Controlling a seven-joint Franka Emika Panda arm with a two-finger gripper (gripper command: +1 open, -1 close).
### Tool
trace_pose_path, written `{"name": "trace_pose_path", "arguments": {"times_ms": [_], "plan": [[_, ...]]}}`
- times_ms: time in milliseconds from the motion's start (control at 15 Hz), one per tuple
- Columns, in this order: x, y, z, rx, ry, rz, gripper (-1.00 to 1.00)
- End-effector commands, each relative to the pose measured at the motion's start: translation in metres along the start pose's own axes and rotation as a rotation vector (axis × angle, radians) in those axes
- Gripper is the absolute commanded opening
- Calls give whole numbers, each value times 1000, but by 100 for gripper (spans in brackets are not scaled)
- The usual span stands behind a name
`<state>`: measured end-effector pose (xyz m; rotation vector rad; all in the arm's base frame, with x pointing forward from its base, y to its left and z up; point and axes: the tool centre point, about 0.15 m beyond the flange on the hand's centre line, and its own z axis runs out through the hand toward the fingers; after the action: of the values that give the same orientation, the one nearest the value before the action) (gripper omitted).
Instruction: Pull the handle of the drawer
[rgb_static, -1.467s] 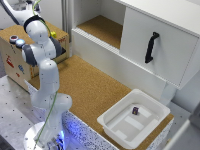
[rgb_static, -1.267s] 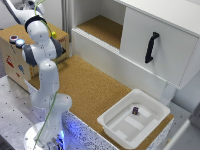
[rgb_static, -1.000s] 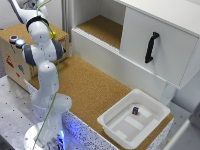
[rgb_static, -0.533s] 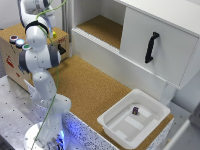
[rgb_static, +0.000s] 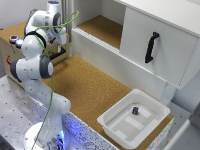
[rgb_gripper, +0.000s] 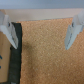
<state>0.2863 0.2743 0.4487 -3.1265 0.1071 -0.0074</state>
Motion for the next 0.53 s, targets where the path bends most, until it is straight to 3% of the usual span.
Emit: {"name": "trace_pose_path", "arguments": {"times_ms": [0, 200, 267, 467], "plan": [[3, 2, 10, 42, -27, -18, 100], [3, 2, 10, 42, -27, -18, 100], [1, 1, 1, -2, 0, -3, 100], [27, 10, 53, 138, -108, -85, 100]]}}
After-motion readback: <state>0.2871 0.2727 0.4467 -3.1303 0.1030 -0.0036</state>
